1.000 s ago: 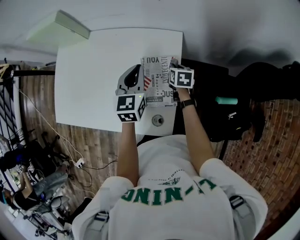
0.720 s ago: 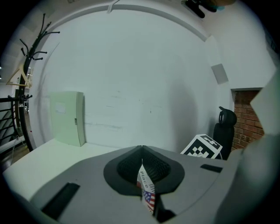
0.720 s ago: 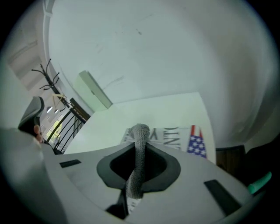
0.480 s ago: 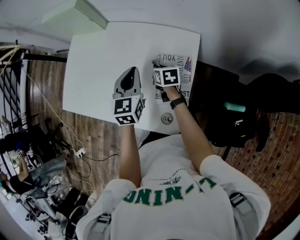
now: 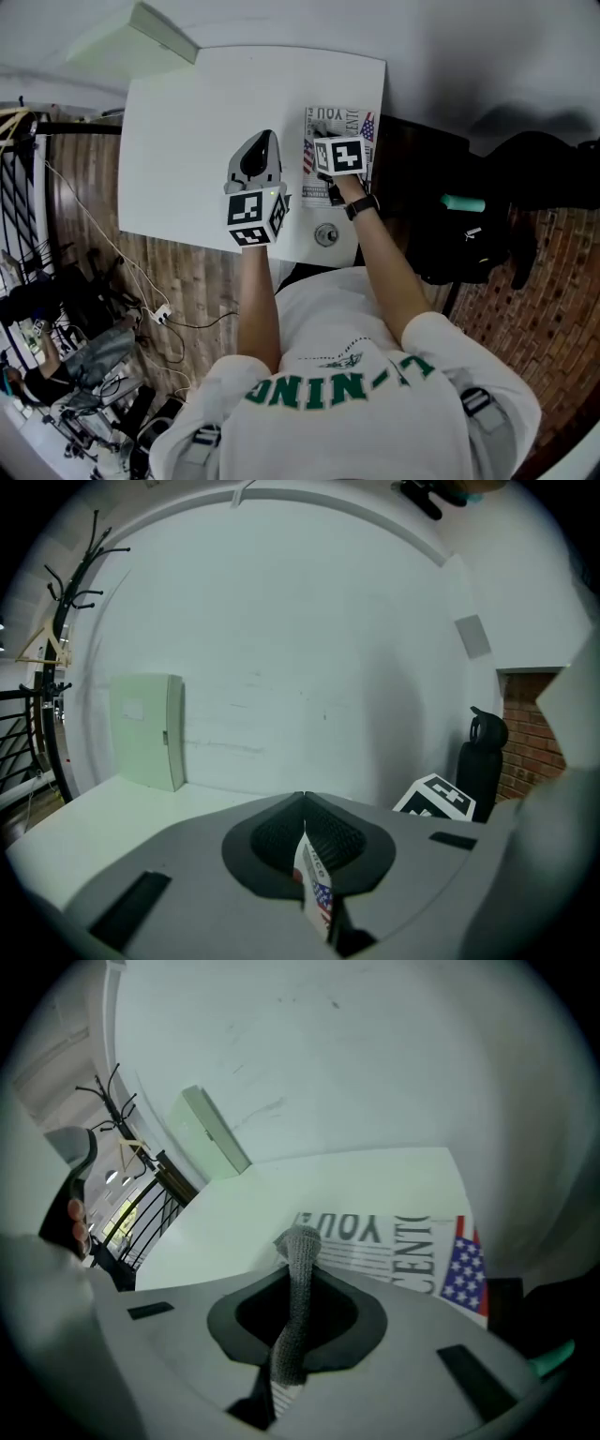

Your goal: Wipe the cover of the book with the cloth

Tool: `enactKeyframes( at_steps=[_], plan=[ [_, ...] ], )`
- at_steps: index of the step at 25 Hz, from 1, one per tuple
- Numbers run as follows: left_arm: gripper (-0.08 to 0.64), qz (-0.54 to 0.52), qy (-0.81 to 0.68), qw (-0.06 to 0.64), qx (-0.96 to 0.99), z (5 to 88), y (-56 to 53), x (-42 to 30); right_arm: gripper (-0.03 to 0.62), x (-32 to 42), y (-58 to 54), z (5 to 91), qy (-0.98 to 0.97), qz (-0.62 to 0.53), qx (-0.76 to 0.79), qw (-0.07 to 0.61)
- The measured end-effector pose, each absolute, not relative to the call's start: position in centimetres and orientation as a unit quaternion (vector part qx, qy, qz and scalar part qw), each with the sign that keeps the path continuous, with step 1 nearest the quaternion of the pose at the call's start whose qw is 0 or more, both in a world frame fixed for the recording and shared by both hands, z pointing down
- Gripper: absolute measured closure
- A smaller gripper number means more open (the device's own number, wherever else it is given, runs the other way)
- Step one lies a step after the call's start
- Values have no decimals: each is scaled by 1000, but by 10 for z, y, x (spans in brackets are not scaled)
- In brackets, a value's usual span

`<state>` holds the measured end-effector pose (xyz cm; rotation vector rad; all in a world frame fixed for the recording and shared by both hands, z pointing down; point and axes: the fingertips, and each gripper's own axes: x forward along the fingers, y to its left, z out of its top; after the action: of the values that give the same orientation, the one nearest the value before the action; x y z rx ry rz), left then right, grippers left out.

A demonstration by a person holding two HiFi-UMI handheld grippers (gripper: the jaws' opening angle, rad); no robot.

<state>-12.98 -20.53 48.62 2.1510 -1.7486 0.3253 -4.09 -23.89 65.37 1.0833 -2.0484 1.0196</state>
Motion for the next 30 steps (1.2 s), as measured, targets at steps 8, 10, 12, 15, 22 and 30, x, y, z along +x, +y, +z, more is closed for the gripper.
enactKeyframes(
  at_steps=[8, 10, 12, 15, 22, 30],
  plan=[
    [546, 114, -570, 173, 795, 489, -218, -84, 554, 75, -240, 655, -717, 403, 496, 279],
    [546, 114, -564, 172, 800, 489, -219, -78, 554, 85, -239, 655, -710, 406, 506, 273],
    [546, 115, -560, 169, 803, 488, -217, -74, 554, 88, -238, 655, -707, 401, 516, 270],
    [546, 117, -561, 165, 803, 485, -211, -79, 554, 83, -236, 655, -702, 402, 522, 272],
    [546, 129, -584, 165, 785, 484, -190, -109, 552, -21, -215, 642, -764, 423, 415, 257],
    [546, 136, -593, 161, 777, 482, -177, -122, 551, -76, -209, 655, -774, 417, 382, 284]
  ],
)
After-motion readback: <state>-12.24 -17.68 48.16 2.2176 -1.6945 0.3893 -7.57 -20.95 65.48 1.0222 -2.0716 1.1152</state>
